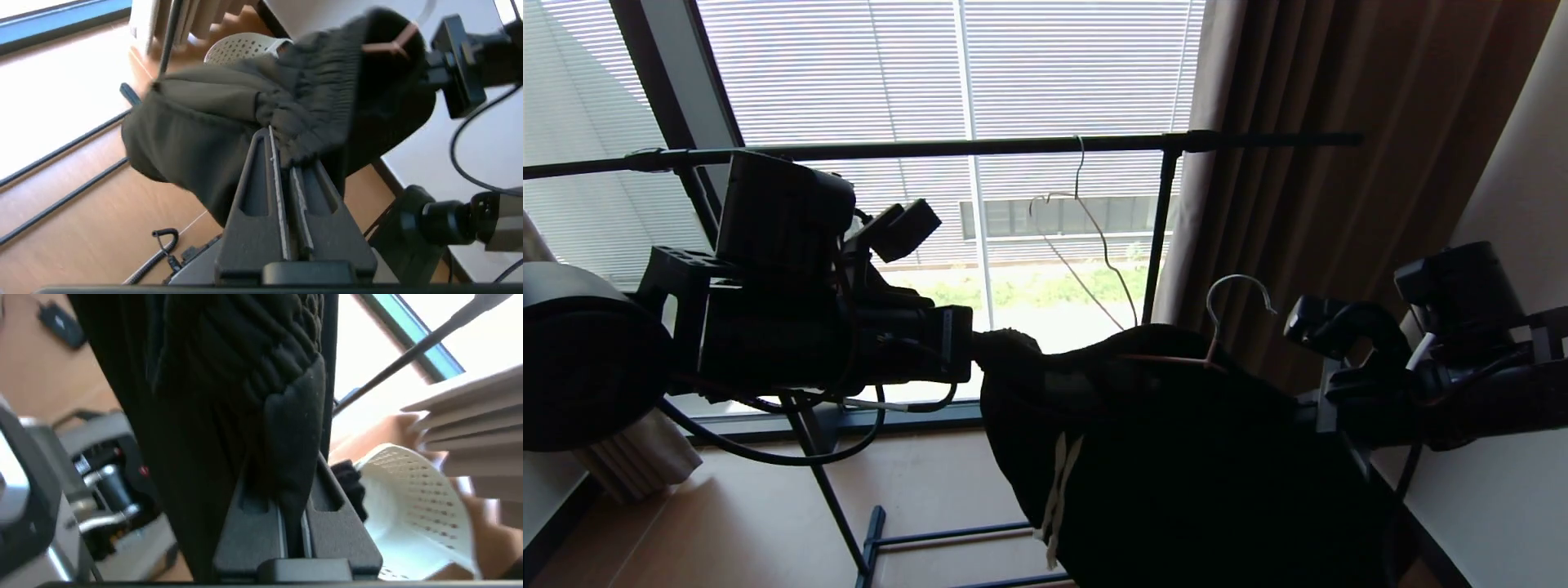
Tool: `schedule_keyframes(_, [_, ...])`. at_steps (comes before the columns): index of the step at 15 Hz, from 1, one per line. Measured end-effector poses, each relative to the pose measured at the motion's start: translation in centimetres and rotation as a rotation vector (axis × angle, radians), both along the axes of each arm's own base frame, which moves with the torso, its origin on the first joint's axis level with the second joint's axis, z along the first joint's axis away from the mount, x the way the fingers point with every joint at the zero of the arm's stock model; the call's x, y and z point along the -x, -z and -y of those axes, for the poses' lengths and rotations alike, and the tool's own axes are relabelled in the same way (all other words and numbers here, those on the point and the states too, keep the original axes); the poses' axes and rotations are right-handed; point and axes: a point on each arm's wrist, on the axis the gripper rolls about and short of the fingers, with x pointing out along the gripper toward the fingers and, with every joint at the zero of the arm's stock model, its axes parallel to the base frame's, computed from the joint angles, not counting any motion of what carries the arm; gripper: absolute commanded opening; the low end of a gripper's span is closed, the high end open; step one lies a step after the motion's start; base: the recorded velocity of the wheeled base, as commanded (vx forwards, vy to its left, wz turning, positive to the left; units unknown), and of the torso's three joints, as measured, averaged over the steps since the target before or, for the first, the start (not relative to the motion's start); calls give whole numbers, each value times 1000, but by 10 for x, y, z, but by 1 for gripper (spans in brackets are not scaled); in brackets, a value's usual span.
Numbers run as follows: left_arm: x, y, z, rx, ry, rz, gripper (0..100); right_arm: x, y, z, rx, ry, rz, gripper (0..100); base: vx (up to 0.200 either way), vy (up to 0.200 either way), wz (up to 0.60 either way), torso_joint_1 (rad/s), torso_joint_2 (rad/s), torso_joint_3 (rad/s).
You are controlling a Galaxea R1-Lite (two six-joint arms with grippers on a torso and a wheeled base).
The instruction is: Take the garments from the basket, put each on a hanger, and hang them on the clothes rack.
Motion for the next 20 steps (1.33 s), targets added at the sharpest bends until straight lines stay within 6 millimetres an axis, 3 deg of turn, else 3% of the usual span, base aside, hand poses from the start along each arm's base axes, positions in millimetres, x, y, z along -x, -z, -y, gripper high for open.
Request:
schedule_keyframes(5, [2, -3, 21, -58, 35, -47, 0, -5, 16, -21, 9, 44, 95, 0, 0, 0, 0, 0, 0, 0])
schedule_keyframes(8, [-13, -17, 33, -80, -30, -9, 0, 6, 36, -30, 51, 86, 204, 0, 0, 0, 0, 0, 0, 0])
schedule_keyframes(11, [-25, -34, 39, -82, -68, -47, 0, 22, 51, -42, 78, 38, 196, 0, 0, 0, 0, 0, 0, 0])
schedule_keyframes(17, [-40, -38, 51, -122, -160, -64, 0, 37, 50, -50, 71, -15, 205, 0, 0, 0, 0, 0, 0, 0])
schedule_keyframes(20, [-42, -44, 51, -152, -233, -140, 0, 54, 41, -52, 48, -57, 236, 0, 0, 0, 0, 0, 0, 0])
